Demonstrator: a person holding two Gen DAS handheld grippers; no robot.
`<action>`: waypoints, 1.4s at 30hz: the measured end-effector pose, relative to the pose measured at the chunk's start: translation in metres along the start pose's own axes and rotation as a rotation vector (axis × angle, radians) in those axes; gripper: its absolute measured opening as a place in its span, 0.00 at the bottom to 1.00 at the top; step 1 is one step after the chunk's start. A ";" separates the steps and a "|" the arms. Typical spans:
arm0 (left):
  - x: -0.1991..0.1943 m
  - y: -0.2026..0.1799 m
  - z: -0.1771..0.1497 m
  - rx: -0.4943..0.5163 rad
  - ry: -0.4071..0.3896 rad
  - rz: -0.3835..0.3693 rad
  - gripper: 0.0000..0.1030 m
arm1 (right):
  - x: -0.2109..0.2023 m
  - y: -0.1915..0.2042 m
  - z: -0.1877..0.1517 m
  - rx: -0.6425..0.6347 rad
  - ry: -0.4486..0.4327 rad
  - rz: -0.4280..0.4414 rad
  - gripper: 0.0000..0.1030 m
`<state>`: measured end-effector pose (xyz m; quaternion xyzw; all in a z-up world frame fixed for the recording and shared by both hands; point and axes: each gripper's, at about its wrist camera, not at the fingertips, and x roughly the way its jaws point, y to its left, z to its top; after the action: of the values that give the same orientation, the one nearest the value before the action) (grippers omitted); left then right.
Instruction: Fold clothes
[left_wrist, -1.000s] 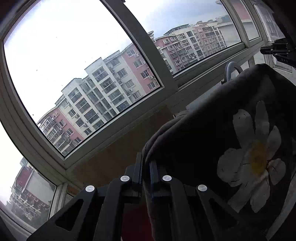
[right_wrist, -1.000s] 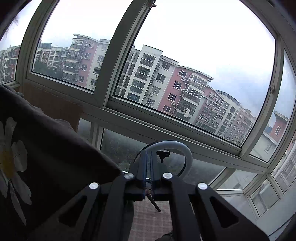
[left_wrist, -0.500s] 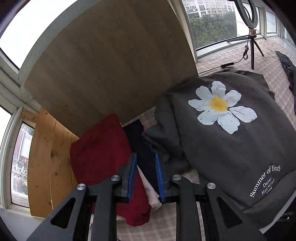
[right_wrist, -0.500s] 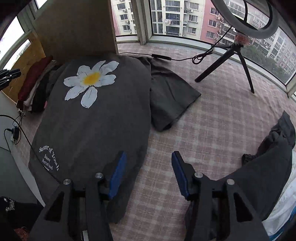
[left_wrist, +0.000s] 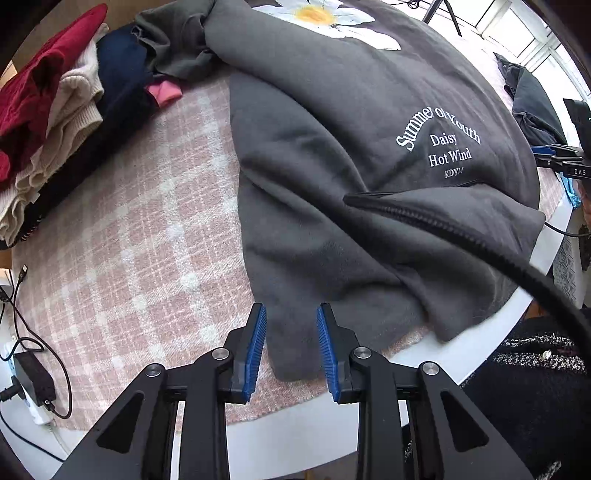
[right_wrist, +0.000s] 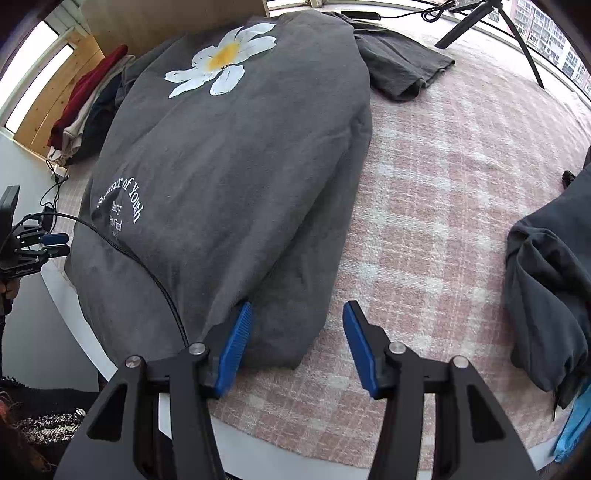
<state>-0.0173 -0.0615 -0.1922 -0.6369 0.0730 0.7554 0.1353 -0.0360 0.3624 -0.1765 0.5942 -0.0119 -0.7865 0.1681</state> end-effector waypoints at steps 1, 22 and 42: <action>-0.017 0.009 -0.008 -0.026 -0.030 0.026 0.27 | -0.025 -0.004 0.000 0.013 -0.041 0.003 0.49; 0.036 -0.034 -0.004 0.042 -0.017 -0.014 0.31 | 0.033 0.012 -0.021 -0.076 -0.055 -0.024 0.61; -0.059 0.005 0.020 -0.131 -0.233 0.030 0.02 | -0.137 -0.057 0.041 0.165 -0.386 -0.049 0.01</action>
<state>-0.0283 -0.0676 -0.1312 -0.5512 0.0166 0.8294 0.0896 -0.0562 0.4470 -0.0492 0.4443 -0.0938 -0.8859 0.0944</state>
